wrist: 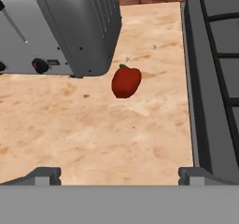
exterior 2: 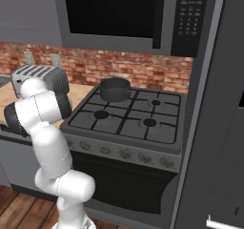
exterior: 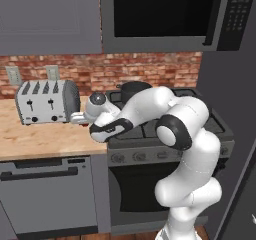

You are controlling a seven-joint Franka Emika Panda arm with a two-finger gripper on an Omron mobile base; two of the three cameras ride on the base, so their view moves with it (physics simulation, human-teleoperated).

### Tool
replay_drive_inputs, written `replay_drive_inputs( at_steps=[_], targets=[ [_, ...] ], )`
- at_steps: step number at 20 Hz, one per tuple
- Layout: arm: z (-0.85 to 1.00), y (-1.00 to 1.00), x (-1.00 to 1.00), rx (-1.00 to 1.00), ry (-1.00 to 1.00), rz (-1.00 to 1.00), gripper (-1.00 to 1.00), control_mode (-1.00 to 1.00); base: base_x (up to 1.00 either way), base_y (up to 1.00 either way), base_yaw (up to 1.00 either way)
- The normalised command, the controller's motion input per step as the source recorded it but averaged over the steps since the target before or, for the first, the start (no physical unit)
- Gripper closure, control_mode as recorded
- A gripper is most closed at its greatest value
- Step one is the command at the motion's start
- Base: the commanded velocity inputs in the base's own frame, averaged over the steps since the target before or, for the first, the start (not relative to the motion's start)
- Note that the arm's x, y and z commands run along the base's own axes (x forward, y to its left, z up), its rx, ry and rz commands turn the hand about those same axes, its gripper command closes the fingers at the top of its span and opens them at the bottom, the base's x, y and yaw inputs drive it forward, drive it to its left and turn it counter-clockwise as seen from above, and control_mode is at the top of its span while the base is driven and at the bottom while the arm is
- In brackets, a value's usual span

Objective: Turn on the burner for the pot on the stove. Wait thirty seconds for the pot to heat up. Then add the bell pepper to the pot.

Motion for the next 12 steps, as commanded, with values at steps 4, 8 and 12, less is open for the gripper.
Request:
replay_drive_inputs(
  at_steps=[4, 8, 12],
  targets=[
    [-0.16, 0.03, 0.19, 0.00, -0.01, 0.00, -1.00, -1.00, 0.00, 0.00, 0.00],
    [-0.16, 0.00, 0.18, 0.00, -0.01, 0.00, -1.00, -1.00, 0.00, 0.00, 0.00],
    [-0.14, 0.00, 0.25, 0.00, 0.00, 0.00, -1.00, -1.00, 0.00, 0.00, 0.00]
  ],
)
